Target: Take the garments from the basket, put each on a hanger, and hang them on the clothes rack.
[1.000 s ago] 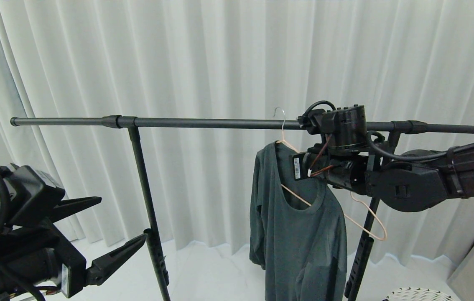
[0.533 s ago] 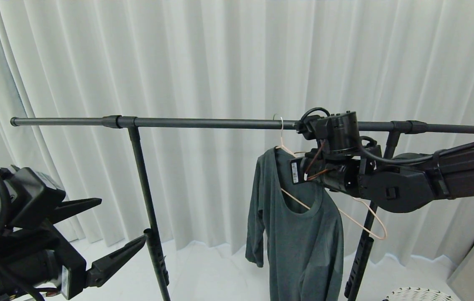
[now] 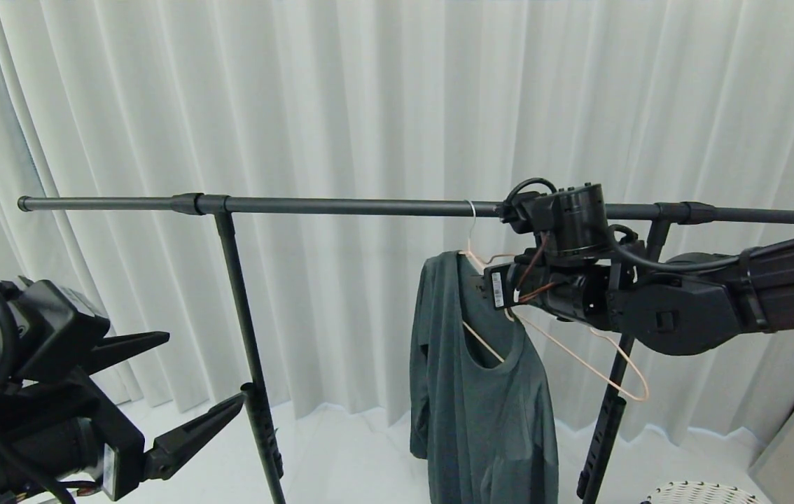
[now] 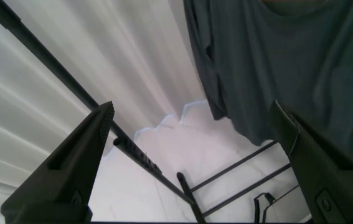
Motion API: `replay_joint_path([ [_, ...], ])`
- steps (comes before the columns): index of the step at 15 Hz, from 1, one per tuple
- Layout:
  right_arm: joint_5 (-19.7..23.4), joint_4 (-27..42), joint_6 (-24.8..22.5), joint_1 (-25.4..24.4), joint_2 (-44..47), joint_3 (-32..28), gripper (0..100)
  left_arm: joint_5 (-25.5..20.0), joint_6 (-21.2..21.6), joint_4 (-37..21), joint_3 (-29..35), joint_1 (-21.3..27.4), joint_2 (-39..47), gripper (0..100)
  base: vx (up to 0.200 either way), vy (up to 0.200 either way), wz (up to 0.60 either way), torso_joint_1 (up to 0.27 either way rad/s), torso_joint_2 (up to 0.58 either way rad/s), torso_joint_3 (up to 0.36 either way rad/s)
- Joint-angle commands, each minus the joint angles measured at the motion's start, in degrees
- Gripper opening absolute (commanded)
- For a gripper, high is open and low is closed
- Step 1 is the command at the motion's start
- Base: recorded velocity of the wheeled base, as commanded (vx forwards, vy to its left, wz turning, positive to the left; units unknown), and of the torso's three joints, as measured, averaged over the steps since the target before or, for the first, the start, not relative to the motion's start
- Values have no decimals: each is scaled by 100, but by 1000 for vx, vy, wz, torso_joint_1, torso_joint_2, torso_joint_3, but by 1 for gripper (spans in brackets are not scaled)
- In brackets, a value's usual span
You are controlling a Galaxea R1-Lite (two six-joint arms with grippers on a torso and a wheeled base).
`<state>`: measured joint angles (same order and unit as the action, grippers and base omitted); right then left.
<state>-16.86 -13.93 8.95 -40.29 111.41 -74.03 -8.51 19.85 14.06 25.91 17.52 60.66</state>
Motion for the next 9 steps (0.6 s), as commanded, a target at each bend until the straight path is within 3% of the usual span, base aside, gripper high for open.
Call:
replay_joint_path([
  [1, 7, -13, 10, -5, -445, 108, 100, -2, -16, 1, -15, -12, -2, 100, 0, 0, 0, 0, 0, 0],
  [2, 16, -13, 10, -5, -550, 170, 100, -2, -16, 1, -42, -12, -2, 100, 0, 0, 0, 0, 0, 0],
  [7, 60, -39, -192, 223, -2036, 1778, 100, 86, -33, 1, -253, -398, -72, 100, 0, 0, 0, 0, 0, 0],
  [9, -441, 673, -1158, 645, -2853, 2684, 100, 614, -51, 1, -674, -785, -169, 100, 0, 0, 0, 0, 0, 0],
])
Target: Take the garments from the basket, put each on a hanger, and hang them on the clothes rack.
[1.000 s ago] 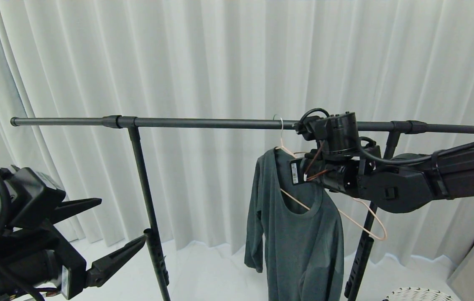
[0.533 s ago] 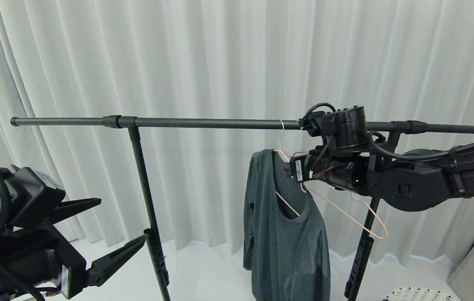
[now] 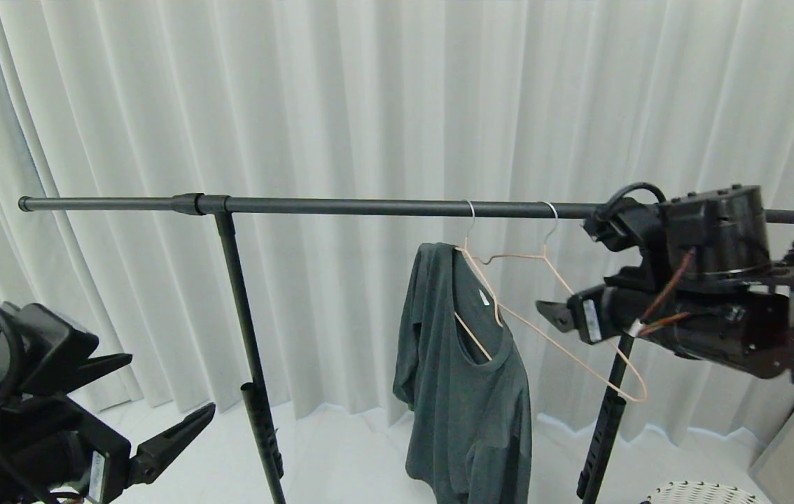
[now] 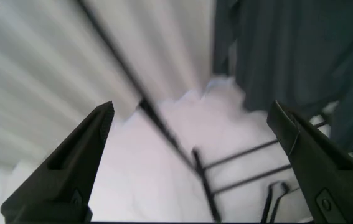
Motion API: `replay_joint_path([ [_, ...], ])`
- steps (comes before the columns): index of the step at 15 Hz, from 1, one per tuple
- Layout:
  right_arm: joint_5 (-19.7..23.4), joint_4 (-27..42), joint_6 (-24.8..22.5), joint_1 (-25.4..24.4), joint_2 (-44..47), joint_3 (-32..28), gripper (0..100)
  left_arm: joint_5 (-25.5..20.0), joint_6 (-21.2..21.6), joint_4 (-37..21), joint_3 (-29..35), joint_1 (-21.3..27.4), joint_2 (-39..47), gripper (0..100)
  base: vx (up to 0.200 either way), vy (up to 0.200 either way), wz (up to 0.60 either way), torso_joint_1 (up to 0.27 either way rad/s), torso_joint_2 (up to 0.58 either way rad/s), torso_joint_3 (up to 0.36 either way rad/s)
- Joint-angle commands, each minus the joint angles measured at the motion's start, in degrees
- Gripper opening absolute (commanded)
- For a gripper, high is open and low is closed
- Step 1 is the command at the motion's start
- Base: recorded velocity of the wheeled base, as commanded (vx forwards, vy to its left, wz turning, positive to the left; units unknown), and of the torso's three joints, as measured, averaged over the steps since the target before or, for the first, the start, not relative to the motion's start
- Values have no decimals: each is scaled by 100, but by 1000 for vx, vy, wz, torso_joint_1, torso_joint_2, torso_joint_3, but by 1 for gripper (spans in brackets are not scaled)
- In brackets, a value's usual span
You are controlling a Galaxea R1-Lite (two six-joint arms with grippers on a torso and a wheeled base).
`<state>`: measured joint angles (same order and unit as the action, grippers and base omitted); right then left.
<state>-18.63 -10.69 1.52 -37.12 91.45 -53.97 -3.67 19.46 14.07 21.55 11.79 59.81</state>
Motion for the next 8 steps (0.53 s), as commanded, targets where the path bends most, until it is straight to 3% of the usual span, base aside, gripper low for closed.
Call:
replay_joint_path([
  [1, -625, 612, -618, 478, -1112, 985, 100, 244, -21, -1, -494, -361, -180, 100, 0, 0, 0, 0, 0, 0],
  [2, -827, 665, -662, 583, -1209, 1178, 100, 253, -21, -1, -644, -432, -268, 100, 0, 0, 0, 0, 0, 0],
  [4, -1591, 647, -776, 1093, -1402, 1767, 100, 297, -12, -1, -1101, -555, -567, 100, -200, 0, 0, 2, 5, 5],
  [8, -1785, 656, -794, 1427, -1789, 2444, 100, 464, -12, -1, -1654, -564, -901, 100, -200, 0, 0, -2, 2, 6],
])
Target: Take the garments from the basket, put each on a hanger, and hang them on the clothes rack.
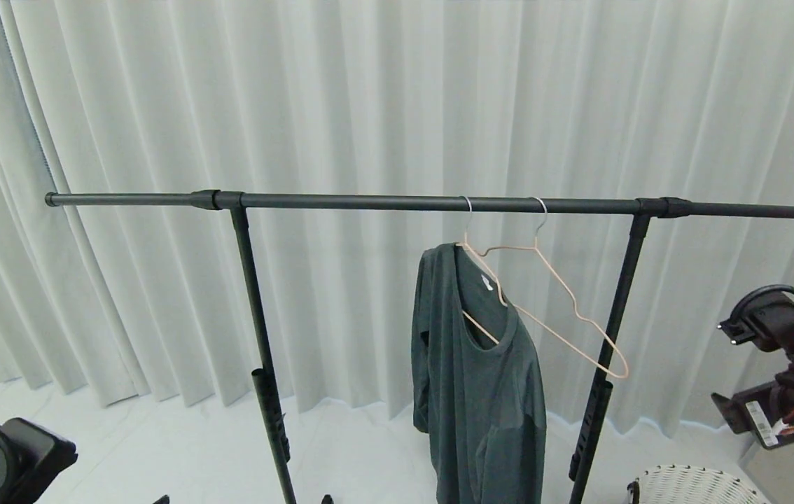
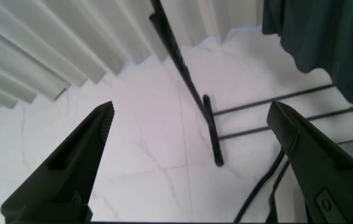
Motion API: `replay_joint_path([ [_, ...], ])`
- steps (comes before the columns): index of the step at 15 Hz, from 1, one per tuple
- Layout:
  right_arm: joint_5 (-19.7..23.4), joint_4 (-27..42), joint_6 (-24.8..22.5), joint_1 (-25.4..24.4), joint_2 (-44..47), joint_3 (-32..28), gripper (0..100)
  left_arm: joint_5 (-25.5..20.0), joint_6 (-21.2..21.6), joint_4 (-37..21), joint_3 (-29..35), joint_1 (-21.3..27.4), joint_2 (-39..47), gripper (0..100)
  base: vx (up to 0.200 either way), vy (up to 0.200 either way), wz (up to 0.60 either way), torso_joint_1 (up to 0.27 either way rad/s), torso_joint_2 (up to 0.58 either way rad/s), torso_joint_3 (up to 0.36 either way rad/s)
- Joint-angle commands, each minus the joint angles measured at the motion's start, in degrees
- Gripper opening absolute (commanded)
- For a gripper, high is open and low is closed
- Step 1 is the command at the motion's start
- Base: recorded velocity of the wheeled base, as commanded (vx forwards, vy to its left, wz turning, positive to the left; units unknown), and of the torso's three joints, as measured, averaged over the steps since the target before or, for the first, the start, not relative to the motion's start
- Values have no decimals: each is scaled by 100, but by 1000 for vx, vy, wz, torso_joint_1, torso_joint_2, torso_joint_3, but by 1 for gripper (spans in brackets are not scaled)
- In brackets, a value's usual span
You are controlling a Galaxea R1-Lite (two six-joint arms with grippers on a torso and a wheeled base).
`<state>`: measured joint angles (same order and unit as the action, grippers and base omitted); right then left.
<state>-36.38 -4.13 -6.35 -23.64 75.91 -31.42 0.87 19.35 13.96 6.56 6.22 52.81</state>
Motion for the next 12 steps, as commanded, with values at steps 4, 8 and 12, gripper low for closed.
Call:
replay_joint_path([
  [4, -10, -9, -6, 298, -753, 1023, 100, 247, 8, -227, -656, -138, -781, 100, -200, 0, 0, -1, 1, 4],
  [8, -10, 0, 2, 395, -1193, 1718, 100, 283, -54, -1027, -656, -270, -1273, 100, -200, 0, 0, 4, 0, 7],
  [12, -291, -9, 46, 395, -1307, 2254, 100, 485, -133, -1018, -656, -253, -1115, 100, -50, 0, 0, 1, 1, 1],
])
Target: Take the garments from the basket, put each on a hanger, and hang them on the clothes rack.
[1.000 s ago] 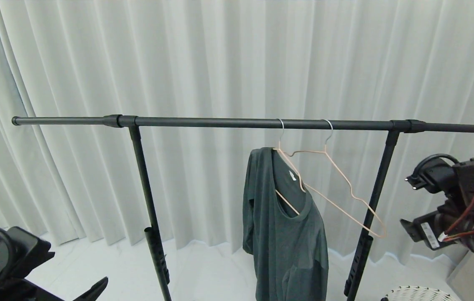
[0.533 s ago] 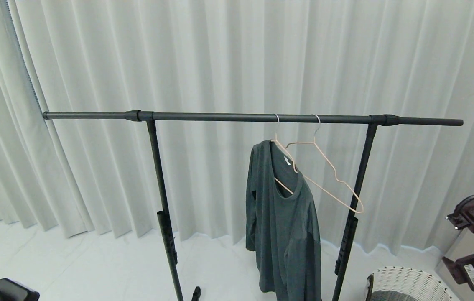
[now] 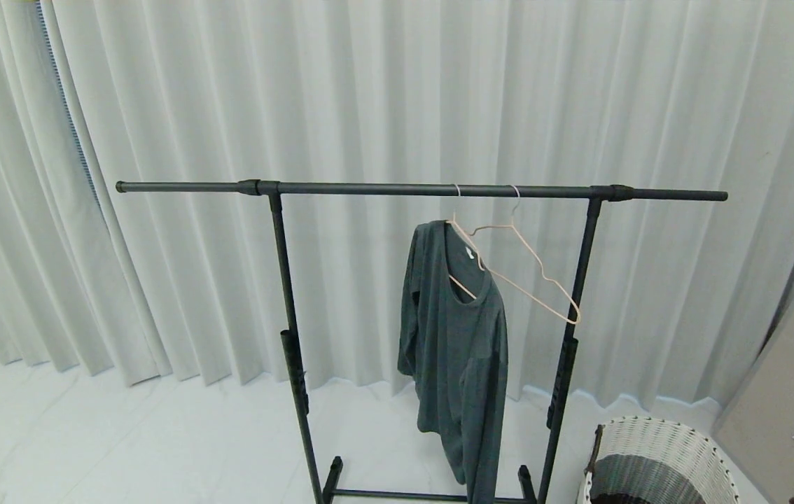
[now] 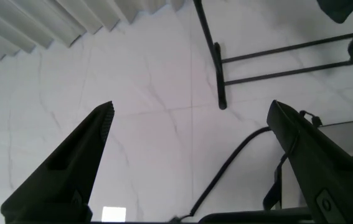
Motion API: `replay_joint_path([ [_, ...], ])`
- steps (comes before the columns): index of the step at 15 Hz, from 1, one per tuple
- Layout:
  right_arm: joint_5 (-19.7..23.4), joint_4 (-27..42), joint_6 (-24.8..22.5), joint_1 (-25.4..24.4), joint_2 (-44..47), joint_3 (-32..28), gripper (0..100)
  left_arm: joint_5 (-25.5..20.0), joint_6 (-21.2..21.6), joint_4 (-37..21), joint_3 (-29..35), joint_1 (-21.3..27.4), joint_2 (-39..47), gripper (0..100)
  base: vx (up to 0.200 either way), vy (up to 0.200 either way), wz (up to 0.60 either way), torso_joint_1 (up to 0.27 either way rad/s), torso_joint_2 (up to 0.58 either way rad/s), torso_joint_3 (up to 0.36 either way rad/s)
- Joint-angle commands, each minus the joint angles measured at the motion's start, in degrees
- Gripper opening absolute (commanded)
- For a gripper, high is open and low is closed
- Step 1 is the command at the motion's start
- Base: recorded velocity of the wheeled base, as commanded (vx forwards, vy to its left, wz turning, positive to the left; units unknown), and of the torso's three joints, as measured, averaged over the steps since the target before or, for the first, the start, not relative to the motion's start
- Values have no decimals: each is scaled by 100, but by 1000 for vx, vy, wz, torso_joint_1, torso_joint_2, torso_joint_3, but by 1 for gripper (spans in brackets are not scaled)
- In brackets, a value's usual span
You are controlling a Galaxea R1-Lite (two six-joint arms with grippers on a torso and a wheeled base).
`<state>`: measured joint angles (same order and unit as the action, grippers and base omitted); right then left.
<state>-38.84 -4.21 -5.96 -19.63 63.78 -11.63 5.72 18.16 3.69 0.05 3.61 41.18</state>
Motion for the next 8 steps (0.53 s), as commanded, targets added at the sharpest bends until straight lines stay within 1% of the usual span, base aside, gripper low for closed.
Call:
replay_joint_path([
  [1, -54, -1, -19, -24, -243, 557, 100, 8, -67, 0, -5, 8, 215, 100, 0, 0, 0, 0, 0, 0],
  [3, -54, 25, -54, -24, -648, 978, 100, 26, -67, 9, -5, 123, 329, 100, 0, 0, 0, 0, 0, 0],
  [4, -54, 51, -89, -24, -920, 1154, 100, 114, -67, 0, -5, 307, 294, 100, 0, 0, 0, 0, 0, 0],
  [6, -54, 148, -415, -15, -1298, 1154, 100, 518, -146, 0, -5, 632, 294, 100, 0, 0, 0, 0, 0, 0],
  [8, -45, 148, -476, -15, -1342, 1154, 100, 527, -305, 0, -5, 659, 382, 100, 0, 0, 0, 0, 0, 0],
])
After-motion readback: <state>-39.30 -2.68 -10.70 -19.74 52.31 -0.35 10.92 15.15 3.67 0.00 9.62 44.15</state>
